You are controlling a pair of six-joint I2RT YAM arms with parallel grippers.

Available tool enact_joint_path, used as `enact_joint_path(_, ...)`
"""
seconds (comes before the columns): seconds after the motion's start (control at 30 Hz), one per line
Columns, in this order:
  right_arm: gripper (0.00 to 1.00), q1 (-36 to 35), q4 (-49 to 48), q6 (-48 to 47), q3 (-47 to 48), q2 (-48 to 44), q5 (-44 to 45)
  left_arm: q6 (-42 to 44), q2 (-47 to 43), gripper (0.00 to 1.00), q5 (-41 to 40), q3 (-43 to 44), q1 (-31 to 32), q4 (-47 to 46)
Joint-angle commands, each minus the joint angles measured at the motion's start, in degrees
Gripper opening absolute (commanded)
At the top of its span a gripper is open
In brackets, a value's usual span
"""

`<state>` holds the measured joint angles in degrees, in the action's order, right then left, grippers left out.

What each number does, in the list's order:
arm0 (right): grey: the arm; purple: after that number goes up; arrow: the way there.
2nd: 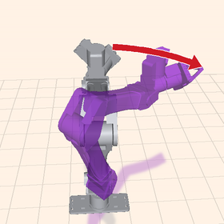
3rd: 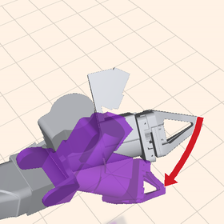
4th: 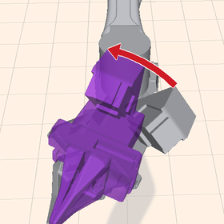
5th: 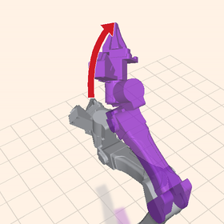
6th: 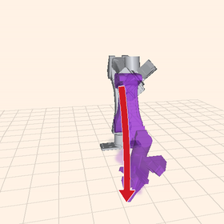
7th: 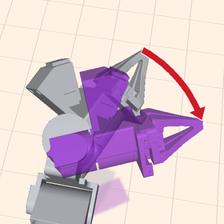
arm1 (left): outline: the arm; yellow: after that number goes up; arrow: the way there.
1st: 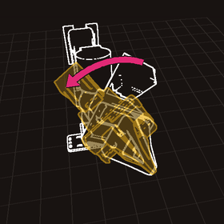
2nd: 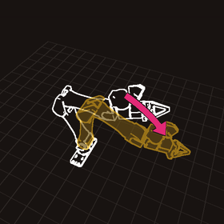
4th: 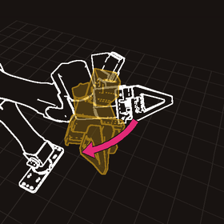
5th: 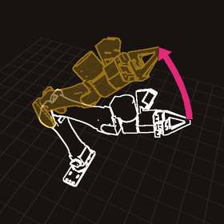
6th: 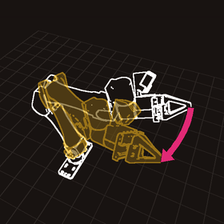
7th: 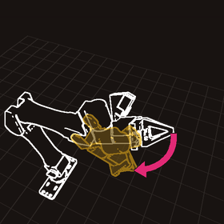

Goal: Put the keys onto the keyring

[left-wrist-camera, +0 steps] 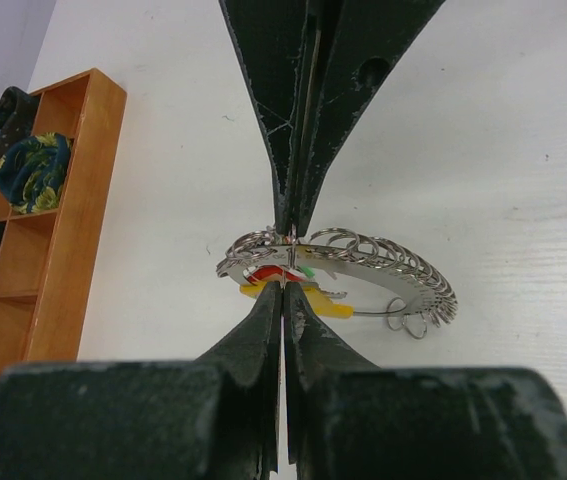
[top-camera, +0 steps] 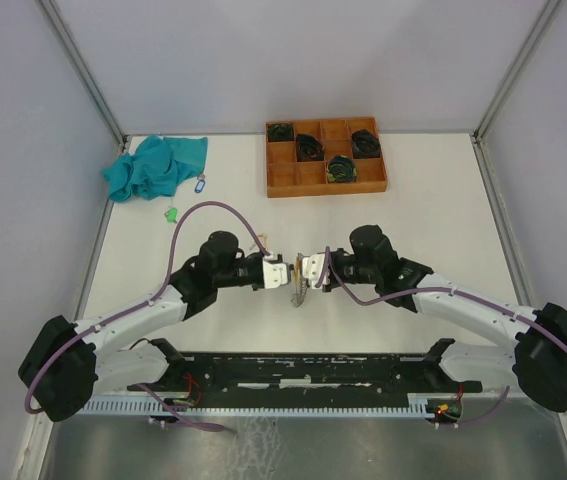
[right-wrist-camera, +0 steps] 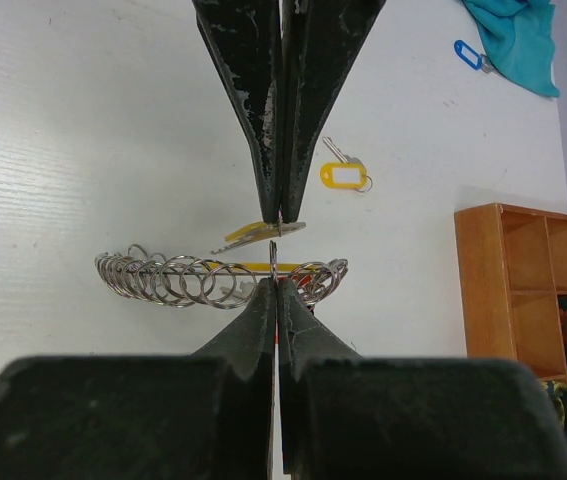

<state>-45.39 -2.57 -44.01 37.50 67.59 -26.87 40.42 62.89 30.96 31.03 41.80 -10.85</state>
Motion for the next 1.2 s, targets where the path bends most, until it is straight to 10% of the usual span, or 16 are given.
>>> enact_joint_path(0.0, 0.01, -0.3, -3.3, -0.1, 2.9, -0.2, -0.1, 0.5, -0.2, 0.03, 3.2, 2.3, -0.3, -2.5)
enact_joint_path(1.17, 0.01, -0.4, -4.2, 1.0, 2.9, -0.6, -2.2, 0.4, 2.6, 0.03, 5.7, 4.3, -0.2, 0.3)
